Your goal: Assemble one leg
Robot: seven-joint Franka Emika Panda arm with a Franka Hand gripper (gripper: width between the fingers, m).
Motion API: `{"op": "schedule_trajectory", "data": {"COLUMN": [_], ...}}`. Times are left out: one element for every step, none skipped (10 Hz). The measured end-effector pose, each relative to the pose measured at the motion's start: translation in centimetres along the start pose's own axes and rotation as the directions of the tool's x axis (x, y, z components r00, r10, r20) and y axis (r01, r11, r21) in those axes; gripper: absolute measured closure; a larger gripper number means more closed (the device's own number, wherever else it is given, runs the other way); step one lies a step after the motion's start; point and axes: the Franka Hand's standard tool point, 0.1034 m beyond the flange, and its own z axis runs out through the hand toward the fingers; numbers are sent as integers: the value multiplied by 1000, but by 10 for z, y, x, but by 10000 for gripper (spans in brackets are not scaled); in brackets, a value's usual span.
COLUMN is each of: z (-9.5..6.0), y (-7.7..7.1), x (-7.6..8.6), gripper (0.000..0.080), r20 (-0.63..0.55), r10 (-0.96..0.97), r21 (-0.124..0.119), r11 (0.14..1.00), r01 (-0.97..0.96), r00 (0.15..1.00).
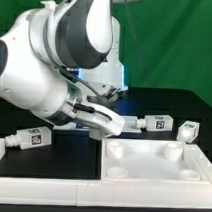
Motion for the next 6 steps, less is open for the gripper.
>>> {"op": "schedule_trajectory", "data": {"z": [6,3,3,3,3,3], "y": [0,0,0,0,0,0], "x": [-2,-1,0,-1,-1,0], "gripper": [150,150,289,427,515,515], "r20": [8,3,3,3,3,0], "r10": [-1,-1,-1,-1,-1,-1], "r21": [-4,-2,-1,-1,-1,-2], "r11": [1000,1000,1000,1000,1000,1000], "r01": [1,1,1,1,1,1], "r00": [1000,1000,1000,1000,1000,1000]}}
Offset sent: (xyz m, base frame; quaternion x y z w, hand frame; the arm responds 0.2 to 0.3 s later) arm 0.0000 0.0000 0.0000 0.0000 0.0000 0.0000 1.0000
